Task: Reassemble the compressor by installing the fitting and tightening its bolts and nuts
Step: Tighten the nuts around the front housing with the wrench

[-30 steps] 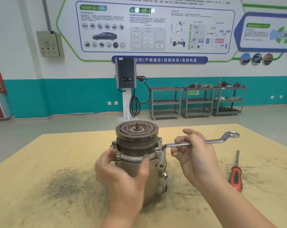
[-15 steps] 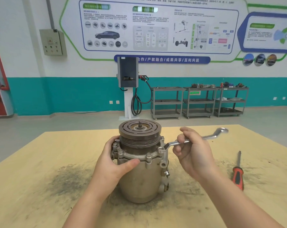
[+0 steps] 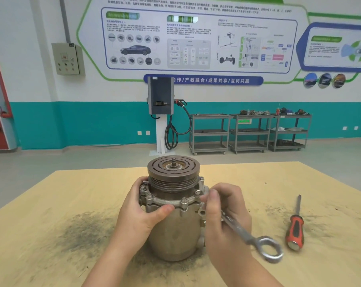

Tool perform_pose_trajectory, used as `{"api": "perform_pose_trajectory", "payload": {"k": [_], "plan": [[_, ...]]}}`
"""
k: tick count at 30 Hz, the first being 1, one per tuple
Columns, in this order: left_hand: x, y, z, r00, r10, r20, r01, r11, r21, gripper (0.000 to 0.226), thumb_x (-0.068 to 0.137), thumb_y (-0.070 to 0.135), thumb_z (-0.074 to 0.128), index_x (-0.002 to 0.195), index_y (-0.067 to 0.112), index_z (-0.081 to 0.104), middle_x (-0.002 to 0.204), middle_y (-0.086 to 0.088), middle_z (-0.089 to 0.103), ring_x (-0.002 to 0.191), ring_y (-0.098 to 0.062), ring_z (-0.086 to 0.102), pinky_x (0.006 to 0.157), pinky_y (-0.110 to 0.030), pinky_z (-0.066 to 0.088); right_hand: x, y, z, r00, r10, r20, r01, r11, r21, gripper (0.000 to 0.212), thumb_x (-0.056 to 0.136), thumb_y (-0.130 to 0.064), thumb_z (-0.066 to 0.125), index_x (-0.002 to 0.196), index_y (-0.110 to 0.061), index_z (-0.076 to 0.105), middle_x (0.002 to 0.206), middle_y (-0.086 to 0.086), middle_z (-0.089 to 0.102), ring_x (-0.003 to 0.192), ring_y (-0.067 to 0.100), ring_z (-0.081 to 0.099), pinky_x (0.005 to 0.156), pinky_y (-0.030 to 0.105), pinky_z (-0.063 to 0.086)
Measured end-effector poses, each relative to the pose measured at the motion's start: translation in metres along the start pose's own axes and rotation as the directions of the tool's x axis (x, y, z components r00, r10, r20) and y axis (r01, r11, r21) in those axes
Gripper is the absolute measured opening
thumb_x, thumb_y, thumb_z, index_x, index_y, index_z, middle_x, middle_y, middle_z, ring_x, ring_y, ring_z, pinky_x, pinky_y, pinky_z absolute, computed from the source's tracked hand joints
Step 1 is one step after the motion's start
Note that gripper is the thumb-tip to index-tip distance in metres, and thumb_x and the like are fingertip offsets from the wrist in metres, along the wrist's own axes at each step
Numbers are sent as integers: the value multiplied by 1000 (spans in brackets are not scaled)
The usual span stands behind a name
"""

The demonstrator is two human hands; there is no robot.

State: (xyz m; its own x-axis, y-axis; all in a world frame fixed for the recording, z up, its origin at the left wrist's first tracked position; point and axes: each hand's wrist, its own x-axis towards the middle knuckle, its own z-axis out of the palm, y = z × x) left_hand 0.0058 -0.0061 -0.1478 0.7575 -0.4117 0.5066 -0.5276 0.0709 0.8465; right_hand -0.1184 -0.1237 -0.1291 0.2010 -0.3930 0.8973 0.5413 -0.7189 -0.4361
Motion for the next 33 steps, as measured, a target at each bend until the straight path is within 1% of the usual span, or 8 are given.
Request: {"api": "perform_pose_trajectory", "payload": {"k": [3,6,9,12,15,18,25,33], "plan": [[1,1,0,1000,-2,-1,2,1000,18,71,43,75,79,107,65,49,113,25,65,107,1,61,94,-33,47,5,-6,0,997,-30,68,34,998,-56,8,99,-39,42,97,-46,43,83,-8,61,63,2,59,57,8,43],[0,2,0,1000,-16,-13,16,1000,24,71,43,70,81,105,67,47,111,29,64,103,6,61,91,-30,48,20,-8,-13,975,209,-75,-191,961,198,17,94,-17,44,100,-33,45,74,3,68,61,10,64,58,19,51],[0,1,0,999,-45,-22,45,999,19,84,41,68,82,116,56,47,115,23,65,108,0,61,97,-36,50,42,4,-25,819,567,-86,-472,751,462,16,97,-5,38,98,-19,46,58,6,64,46,17,56,46,24,46],[3,2,-3,998,-65,-25,66,997,40,103,37,66,82,130,41,45,127,16,59,116,-7,57,103,-42,47,52,20,-26,680,734,6,-602,553,577,17,101,-2,34,98,-13,46,51,4,59,38,16,48,40,22,40],[5,1,-4,997,-67,-25,69,994,81,96,35,66,81,121,48,42,134,17,52,119,-6,54,101,-35,47,52,31,-23,630,773,76,-646,467,604,14,102,-3,36,100,-11,47,51,3,58,38,15,47,39,21,40],[4,-1,-4,996,-84,-25,85,994,66,88,33,66,82,109,54,39,122,25,55,108,10,55,84,-15,45,55,38,-20,611,778,149,-678,417,605,13,101,-3,37,104,-10,48,52,3,58,38,14,47,39,21,39],[7,-4,-8,995,-97,15,97,995,-27,85,23,76,84,97,66,42,114,28,61,105,6,61,83,-17,46,68,55,-16,516,796,317,-780,283,559,11,100,-4,41,105,-10,49,52,1,53,37,10,40,36,19,34],[5,-2,-7,994,-107,4,107,994,-25,83,25,74,85,96,68,41,118,24,59,108,5,59,89,-24,48,67,61,-20,496,766,409,-801,222,556,9,101,-6,39,102,-9,46,51,-1,47,34,10,33,33,19,30]]}}
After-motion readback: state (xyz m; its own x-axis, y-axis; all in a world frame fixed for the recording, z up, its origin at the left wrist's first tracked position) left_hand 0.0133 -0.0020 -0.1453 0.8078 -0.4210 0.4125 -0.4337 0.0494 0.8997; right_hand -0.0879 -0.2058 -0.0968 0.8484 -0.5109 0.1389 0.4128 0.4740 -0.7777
